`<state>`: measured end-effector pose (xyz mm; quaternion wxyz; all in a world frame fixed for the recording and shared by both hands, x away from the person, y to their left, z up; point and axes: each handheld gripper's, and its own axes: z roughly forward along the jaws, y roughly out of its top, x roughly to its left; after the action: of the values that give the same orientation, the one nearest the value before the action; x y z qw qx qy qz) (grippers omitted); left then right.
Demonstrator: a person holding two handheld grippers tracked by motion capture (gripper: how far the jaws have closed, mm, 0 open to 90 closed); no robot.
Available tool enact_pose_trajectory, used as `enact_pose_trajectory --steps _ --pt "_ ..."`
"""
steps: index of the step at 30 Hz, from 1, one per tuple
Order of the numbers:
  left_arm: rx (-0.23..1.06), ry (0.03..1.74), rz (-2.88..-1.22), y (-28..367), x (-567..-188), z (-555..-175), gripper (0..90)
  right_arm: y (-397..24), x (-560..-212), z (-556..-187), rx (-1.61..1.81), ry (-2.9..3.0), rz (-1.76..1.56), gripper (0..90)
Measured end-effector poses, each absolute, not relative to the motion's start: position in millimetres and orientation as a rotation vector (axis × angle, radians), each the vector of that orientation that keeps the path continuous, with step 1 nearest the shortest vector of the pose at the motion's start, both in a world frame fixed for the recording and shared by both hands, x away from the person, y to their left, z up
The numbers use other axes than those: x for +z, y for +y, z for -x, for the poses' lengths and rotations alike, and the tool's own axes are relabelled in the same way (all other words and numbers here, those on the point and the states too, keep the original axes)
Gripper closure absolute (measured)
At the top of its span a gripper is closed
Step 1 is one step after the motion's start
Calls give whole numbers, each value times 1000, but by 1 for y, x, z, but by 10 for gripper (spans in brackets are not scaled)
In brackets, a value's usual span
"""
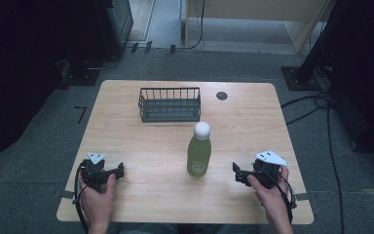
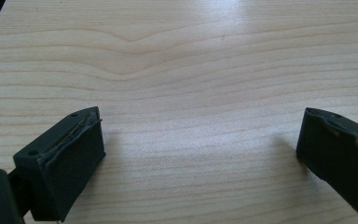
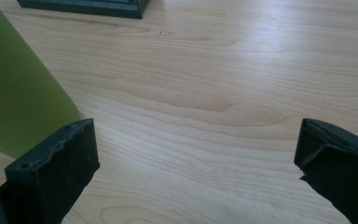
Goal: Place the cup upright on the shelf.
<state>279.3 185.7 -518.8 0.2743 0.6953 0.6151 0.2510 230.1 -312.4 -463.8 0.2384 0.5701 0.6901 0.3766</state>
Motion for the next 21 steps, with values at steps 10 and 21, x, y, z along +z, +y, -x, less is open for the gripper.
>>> enact_pose_trajectory --steps 10,21 --pt "675 1654 -1869 186 -519 -279 11 -296 -458 -230 1071 1919 -1530 0" --pt "675 1654 -1870 186 -519 -279 11 -278 -454 -229 1122 1968 -1493 0"
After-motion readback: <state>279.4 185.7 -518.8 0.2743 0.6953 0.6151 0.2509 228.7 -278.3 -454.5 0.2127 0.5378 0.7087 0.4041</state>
